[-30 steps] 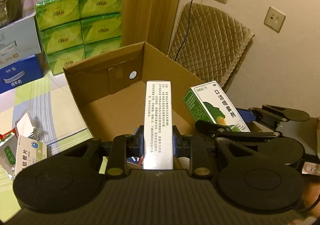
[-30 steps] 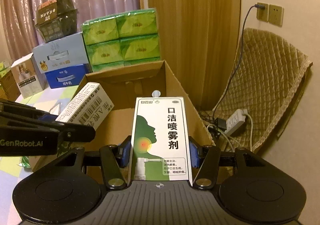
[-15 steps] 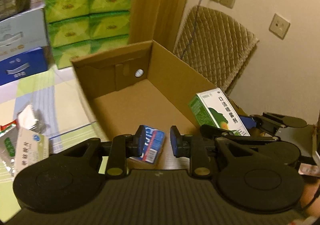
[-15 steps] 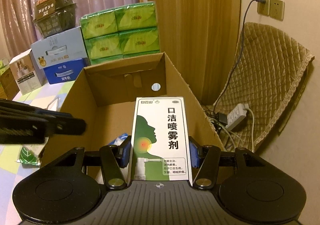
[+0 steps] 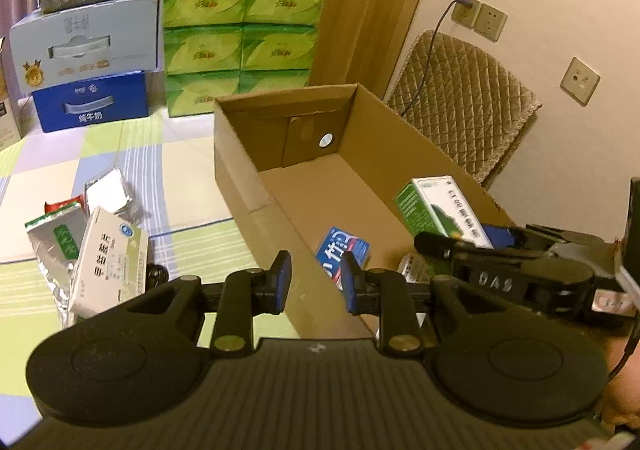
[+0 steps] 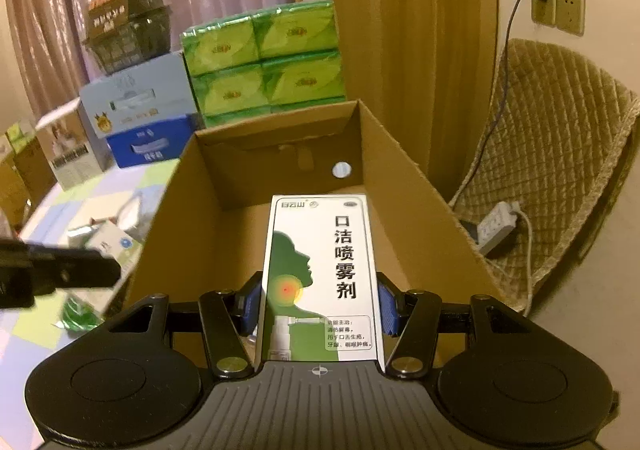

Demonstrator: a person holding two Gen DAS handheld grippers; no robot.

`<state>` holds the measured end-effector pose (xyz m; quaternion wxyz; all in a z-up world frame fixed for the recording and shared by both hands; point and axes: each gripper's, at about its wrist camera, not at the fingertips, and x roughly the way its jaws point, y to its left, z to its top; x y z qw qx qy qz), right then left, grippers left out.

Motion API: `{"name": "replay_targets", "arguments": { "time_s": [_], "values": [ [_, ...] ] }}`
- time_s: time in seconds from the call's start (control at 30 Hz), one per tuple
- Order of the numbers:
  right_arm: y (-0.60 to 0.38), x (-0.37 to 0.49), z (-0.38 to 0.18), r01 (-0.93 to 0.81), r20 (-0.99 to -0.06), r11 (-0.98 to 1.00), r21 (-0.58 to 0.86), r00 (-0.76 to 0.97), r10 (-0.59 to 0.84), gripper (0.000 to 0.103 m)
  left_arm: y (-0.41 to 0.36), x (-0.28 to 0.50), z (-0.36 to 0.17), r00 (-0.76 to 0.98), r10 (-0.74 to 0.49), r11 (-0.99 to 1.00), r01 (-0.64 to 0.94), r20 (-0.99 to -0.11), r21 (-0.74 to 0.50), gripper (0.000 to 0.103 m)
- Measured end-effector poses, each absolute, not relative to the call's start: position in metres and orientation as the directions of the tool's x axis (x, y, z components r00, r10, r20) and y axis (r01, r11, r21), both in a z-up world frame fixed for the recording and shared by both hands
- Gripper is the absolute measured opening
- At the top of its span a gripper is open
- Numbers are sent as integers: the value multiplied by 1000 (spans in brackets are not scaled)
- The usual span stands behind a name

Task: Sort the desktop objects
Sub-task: 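Lower both boxes into the cardboard box and open both tools, then withdraw both tools from the cardboard box back over the table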

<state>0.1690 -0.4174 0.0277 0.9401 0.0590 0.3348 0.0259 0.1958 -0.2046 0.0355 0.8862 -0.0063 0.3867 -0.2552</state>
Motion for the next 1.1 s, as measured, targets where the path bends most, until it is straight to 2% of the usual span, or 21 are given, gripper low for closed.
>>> {"name": "replay_targets", "arguments": {
  "time_s": [0.13,0.2,0.43,0.57,0.63,0.77,0.83,0.93,1.1],
  "values": [
    [-416,168,34,-1,-611,991,136,787,85,59,-196,189,36,583,-447,876,438,-679,-201,33],
    [-416,163,38,6,-603,991,135,794,77,61,-190,185,35,588,-441,881,429,-679,-200,34],
    [-406,143,45,15,-616,991,132,785,70,70,-166,169,32,595,-407,900,392,-693,-192,50],
    [-395,129,50,9,-616,990,137,783,79,75,-150,154,33,602,-390,909,375,-697,-185,54],
    [-387,122,55,-2,-611,990,141,787,88,78,-141,147,35,610,-379,915,360,-695,-183,63],
    [-363,108,65,-51,-601,988,146,789,130,85,-120,133,40,634,-349,930,323,-691,-173,71],
    [-349,101,70,-82,-595,986,146,789,153,88,-108,127,42,643,-335,937,303,-689,-173,82],
    [-327,93,74,-125,-590,980,152,784,192,93,-92,115,46,661,-304,949,276,-686,-154,92],
    [-295,82,72,-180,-598,969,167,763,245,99,-65,98,47,677,-262,962,240,-688,-130,99]
  ]
}}
